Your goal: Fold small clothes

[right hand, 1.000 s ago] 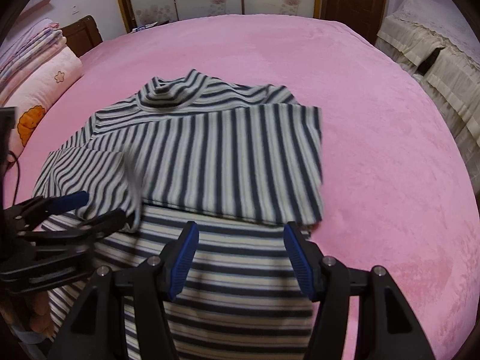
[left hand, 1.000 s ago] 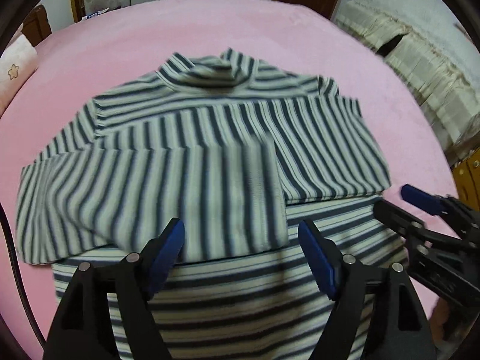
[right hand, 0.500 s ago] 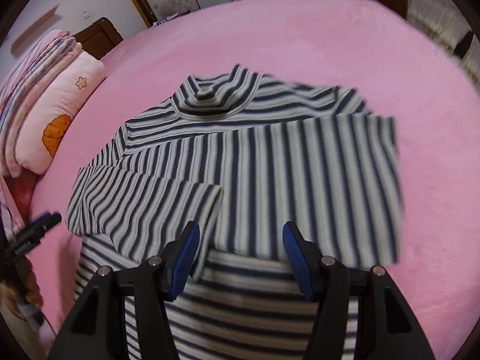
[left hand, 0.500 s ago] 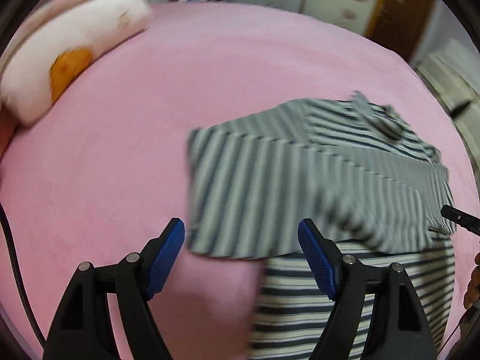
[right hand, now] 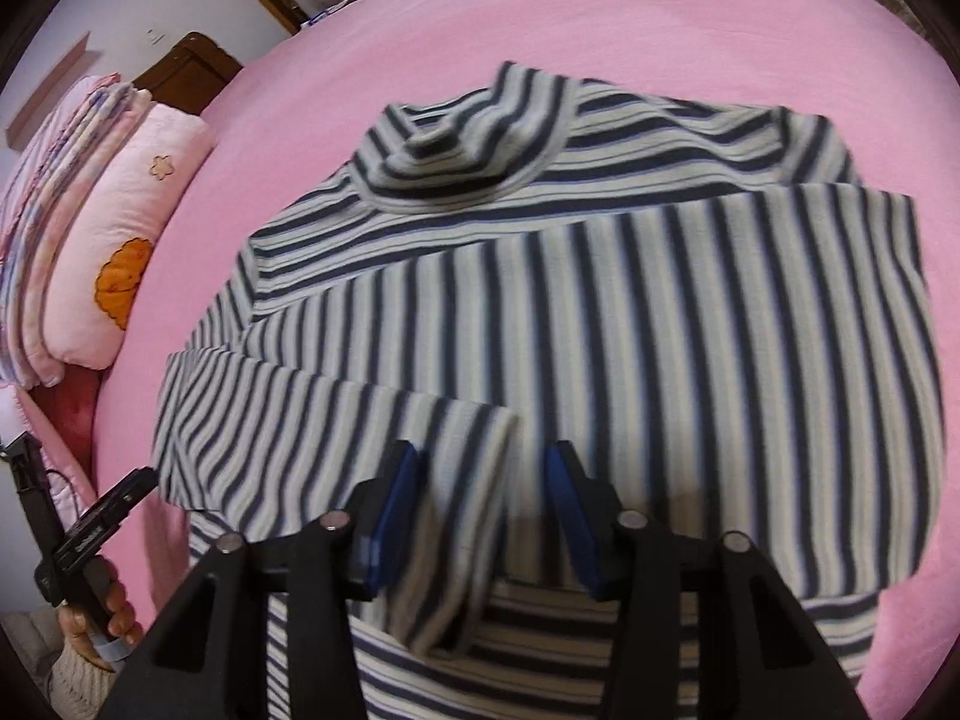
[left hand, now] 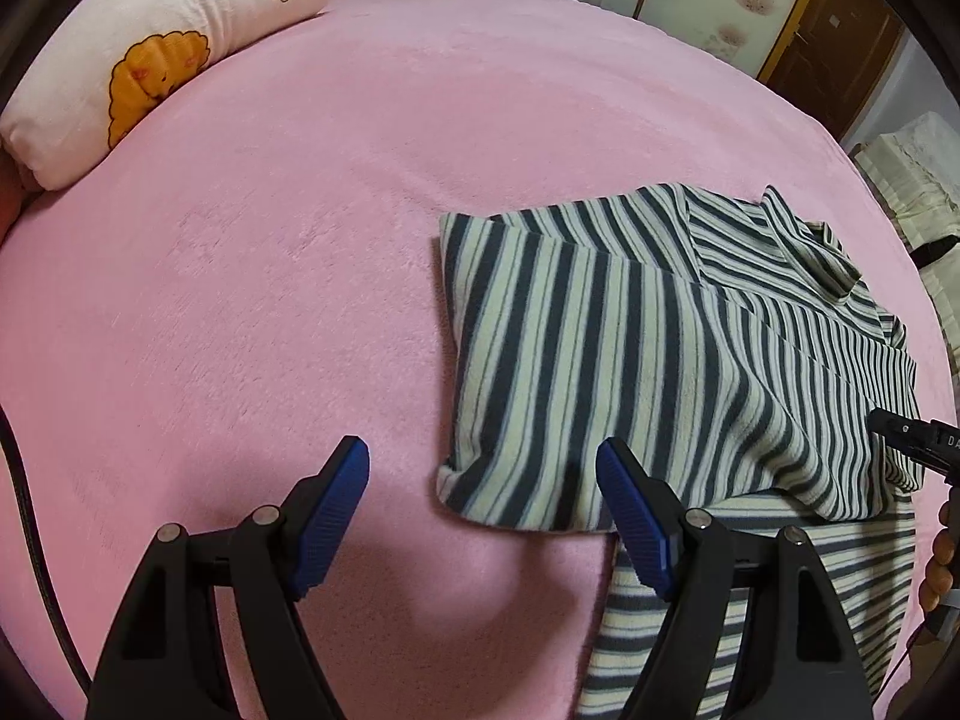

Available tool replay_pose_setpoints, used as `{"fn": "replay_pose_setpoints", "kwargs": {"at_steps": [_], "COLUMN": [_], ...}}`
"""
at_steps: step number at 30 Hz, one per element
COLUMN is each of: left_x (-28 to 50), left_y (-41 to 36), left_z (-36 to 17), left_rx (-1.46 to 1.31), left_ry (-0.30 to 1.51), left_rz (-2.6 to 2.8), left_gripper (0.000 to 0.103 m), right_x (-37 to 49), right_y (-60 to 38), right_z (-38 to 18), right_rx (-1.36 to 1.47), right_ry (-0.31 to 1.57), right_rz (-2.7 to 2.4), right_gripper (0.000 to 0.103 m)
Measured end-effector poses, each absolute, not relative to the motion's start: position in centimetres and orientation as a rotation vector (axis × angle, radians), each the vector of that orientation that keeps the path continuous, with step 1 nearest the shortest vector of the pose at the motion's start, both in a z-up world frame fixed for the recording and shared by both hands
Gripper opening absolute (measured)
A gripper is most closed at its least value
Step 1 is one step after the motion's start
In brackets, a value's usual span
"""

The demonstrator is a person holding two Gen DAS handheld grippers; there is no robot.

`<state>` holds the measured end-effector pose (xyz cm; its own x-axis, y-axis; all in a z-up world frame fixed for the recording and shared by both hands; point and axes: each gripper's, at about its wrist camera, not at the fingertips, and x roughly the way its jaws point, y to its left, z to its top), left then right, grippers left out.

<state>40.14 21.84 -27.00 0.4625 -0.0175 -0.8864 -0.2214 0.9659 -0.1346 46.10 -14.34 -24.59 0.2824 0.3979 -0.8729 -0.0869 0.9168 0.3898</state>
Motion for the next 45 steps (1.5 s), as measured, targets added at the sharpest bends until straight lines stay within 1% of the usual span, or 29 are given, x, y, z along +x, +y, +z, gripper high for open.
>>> {"fn": "replay_pose_setpoints", "kwargs": {"at_steps": [1,3,9,10,11,12,16,20,24,27,29,33,40,41,43,45], "left_x": [40.4,40.7,41.3,41.5,41.7,41.9,42.6,43.2,43.6,44.2,44.7,45.6,47.5,48.0,49.0,50.2], "left_y": [21.7,21.8,22.5,22.7,22.9,23.1,23.6,23.2,22.2,21.0,20.0,18.2,16.3,16.1,16.0,16.1], "left_z": [-27.1,-27.2,-27.4,-27.4,-27.4,-27.4,-26.9,-26.4,-26.1,-26.1,-26.1,-26.2,-26.5,-26.6,-26.8,-27.3], "left_rx": [-0.243,-0.244,-0.237,-0.235,-0.236,-0.239,-0.247,-0.231,-0.223,-0.202,-0.176,-0.14,-0.103,-0.098,-0.101,-0.119], "left_ry": [1.084,1.083,1.075,1.073,1.072,1.069,1.052,1.037,1.028,1.028,1.029,1.03,1.043,1.046,1.06,1.089], "left_rz": [0.128,0.127,0.146,0.153,0.157,0.162,0.178,0.181,0.167,0.152,0.144,0.128,0.127,0.127,0.12,0.105], "left_gripper": [0.077,0.077,0.077,0.077,0.077,0.077,0.077,0.077,0.077,0.077,0.077,0.077,0.077,0.076,0.064,0.06], "right_x": [46.3,46.6,47.0,46.9,46.8,46.7,46.0,44.9,44.1,43.6,43.5,43.5,44.0,44.2,44.2,44.3], "right_y": [-14.1,-13.7,-13.8,-13.6,-13.5,-13.1,-11.8,-11.3,-12.2,-14.0,-15.2,-18.7,-23.5,-24.1,-24.8,-25.3], "right_z": [-24.7,-25.1,-26.1,-26.1,-26.1,-25.9,-23.7,-18.8,-13.9,-11.1,-10.5,-11.0,-16.1,-17.2,-18.8,-20.3], "right_rx": [0.29,0.284,0.312,0.298,0.277,0.246,0.13,0.048,0.027,0.027,0.032,0.047,0.091,0.1,0.117,0.132], "right_ry": [1.253,1.264,1.274,1.27,1.263,1.253,1.174,1.019,0.9,0.85,0.848,0.878,1.001,1.02,1.054,1.081], "right_rz": [0.338,0.338,0.309,0.308,0.306,0.31,0.307,0.302,0.287,0.242,0.201,0.122,-0.013,-0.028,-0.032,-0.034], "right_gripper": [0.031,0.027,0.026,0.023,0.017,0.008,0.006,0.006,0.006,0.006,0.006,0.006,0.006,0.006,0.006,0.007]}}
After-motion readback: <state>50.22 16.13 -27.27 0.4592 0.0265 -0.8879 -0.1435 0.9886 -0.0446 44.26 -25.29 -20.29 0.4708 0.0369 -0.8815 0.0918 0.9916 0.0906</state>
